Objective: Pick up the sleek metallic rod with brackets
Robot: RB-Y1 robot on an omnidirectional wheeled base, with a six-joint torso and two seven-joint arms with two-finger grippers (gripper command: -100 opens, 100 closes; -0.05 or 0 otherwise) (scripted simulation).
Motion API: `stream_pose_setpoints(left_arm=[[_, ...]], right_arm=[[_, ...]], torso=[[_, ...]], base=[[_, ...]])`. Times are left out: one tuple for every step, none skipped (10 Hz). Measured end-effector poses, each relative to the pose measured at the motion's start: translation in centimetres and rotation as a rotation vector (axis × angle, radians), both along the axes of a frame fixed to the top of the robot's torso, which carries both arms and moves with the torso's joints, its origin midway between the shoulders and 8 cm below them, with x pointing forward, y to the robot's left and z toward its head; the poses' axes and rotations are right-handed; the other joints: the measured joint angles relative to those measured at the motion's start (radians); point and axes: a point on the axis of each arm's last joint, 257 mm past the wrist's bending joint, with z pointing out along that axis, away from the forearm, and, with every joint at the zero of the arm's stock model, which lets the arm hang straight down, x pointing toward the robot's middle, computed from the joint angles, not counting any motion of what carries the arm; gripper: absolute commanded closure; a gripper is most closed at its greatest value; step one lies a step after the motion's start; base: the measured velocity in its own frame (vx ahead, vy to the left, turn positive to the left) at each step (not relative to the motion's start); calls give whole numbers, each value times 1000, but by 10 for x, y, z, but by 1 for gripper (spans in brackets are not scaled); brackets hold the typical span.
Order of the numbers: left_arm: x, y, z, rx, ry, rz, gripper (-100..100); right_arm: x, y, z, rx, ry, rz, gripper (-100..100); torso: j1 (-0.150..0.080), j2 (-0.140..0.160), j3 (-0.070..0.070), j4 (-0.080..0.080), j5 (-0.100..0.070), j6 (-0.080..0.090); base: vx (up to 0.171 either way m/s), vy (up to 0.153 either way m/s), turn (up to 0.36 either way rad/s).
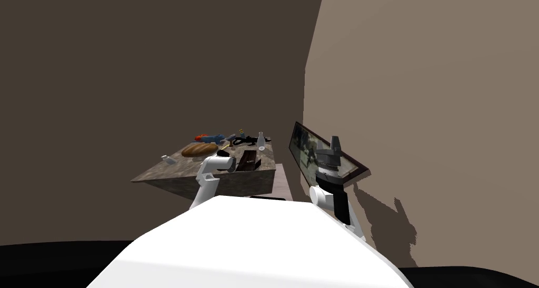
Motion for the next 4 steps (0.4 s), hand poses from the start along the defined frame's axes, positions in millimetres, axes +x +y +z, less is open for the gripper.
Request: stream_pose_setpoints(left_arm=[[-2, 0, 3, 1, 2, 0, 100], [-4, -1, 6, 1, 4, 1, 100], [-7, -2, 10, 2, 6, 1, 100], [-8, -2, 10, 1, 7, 1, 0]], right_arm=[[0, 0, 0, 0, 0, 0, 0], [0, 0, 0, 0, 0, 0, 0], [0, 0, 0, 0, 0, 0, 0], [0, 0, 0, 0, 0, 0, 0]], torso=[[-1, 0, 0, 0, 0, 0], [-1, 0, 0, 0, 0, 0], [-1, 0, 0, 0, 0, 0], [0, 0, 0, 0, 0, 0]], base=[[5, -12, -5], [5, -12, -9], [0, 0, 0], [0, 0, 0]])
